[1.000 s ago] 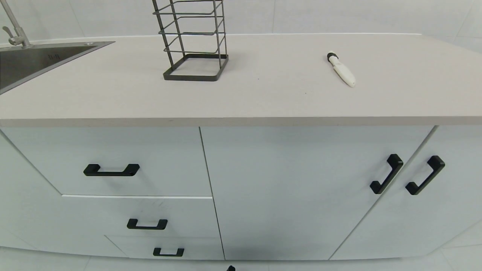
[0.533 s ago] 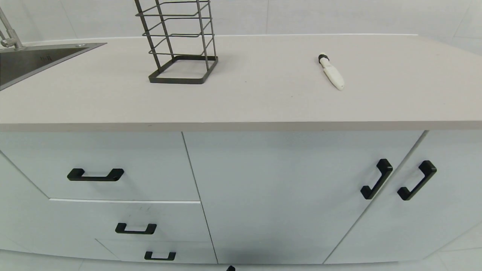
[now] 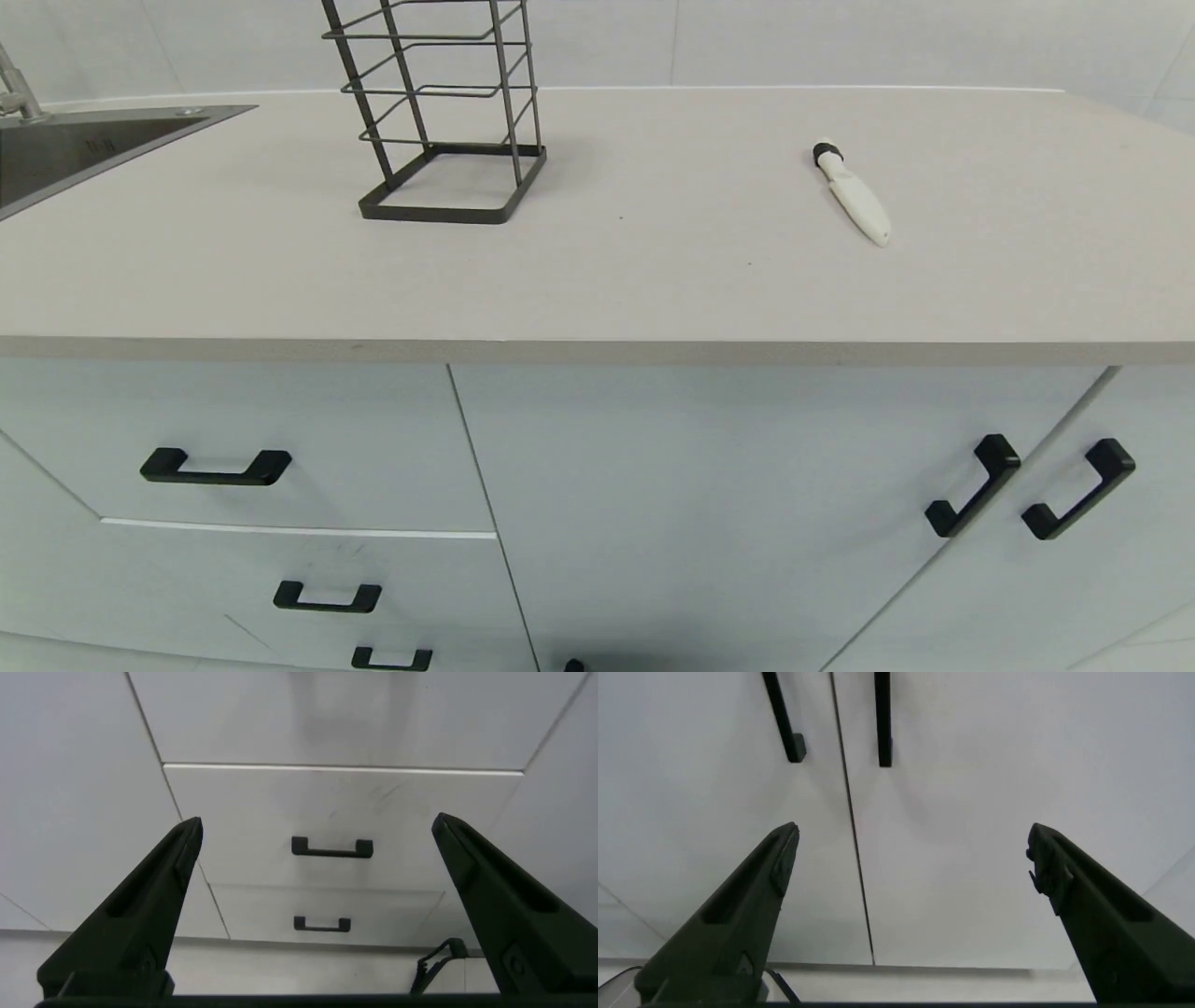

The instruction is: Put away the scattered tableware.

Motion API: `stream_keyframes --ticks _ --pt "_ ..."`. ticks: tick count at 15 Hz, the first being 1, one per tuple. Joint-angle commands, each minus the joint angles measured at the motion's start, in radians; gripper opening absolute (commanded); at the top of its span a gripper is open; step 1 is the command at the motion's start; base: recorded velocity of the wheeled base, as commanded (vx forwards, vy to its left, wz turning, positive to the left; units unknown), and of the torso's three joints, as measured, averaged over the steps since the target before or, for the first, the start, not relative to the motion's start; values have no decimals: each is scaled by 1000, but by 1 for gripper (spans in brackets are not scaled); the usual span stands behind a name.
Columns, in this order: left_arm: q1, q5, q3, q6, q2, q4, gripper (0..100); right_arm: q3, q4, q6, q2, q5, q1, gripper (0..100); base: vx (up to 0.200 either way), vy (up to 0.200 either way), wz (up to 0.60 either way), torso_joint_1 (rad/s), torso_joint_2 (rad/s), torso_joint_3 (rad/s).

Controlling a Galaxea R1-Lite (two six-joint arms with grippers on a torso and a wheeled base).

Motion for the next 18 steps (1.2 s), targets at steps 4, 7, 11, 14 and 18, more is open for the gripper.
stream_keyframes --ticks 4,7,11,14,18 --pt "1 -1 0 0 1 -1 100 0 0 0 0 1 0 100 0 0 0 19 -29 -8" --pt "1 -1 0 0 1 -1 100 0 0 0 0 1 0 100 0 0 0 199 -95 -53" --pt "1 -1 0 0 1 -1 100 0 0 0 0 1 0 100 0 0 0 256 -374 -199" --pt "1 -1 0 0 1 -1 100 0 0 0 0 1 0 100 0 0 0 183 -605 -188" --pt "1 -1 0 0 1 -1 100 0 0 0 2 1 0 100 0 0 0 213 -470 -212"
